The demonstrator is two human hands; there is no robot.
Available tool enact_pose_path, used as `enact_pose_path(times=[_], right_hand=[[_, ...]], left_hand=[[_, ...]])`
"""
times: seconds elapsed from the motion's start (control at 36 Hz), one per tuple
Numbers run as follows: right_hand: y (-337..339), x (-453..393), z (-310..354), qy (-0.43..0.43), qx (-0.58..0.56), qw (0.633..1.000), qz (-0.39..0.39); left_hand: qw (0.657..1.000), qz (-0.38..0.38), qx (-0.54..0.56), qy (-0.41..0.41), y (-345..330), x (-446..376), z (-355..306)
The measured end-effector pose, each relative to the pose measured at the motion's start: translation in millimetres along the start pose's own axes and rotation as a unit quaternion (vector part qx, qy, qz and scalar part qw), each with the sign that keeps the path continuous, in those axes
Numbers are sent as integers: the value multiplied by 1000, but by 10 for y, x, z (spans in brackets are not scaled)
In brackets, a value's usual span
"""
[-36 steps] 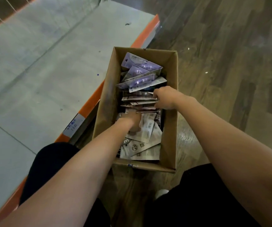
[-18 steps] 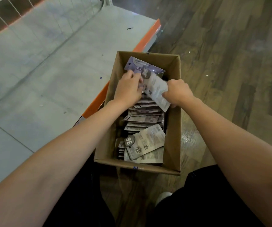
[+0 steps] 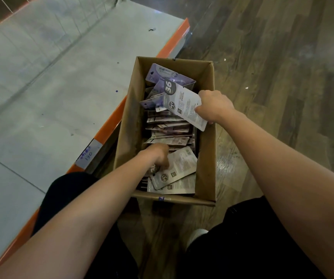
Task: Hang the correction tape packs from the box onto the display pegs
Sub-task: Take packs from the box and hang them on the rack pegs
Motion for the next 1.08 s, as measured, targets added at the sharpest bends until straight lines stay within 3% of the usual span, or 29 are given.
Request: enact_pose_path(times=[0.14,0.28,0.42,0.61,0.75,0.81,0.86,0.97,1.08], right_hand=[[-44,31,79,8,-8,1000,-1],[-57,65,172,33,-12,999,-11],[-13,78,175,39,-14,999,-24],[62,37,133,24,-70,997,4],[142,45,92,19,-227,971,67],[160,54,75,28,-322,942,92],[173,58,69,33,-412,902,124],[189,109,132,54,-466,867,167],[153,147,203,75,-519,818,237]], left_hand=[[997,51,58,22,-84,51,130],[995,62,49,67,-279,28,40],[994,10,68,85,-252,57,-25],[968,-182,174,12,166,158,120],[877,-312,358,-80,813,509,225],[834,-335,424,-109,1018,671,276],[805,-346,465,-125,1167,780,342],[767,-324,536,-139,1339,887,445],[680,-335,641,-121,1419,936,517]])
Point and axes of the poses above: each hand's wrist, its own x-axis away from the middle knuckle, its own y-axis out of the back of the hand, z = x × y, the point moved 3 cm from there along -x, towards the middle knuckle, and after that the axes turned 13 degrees about -y, right-handed, at the moved point
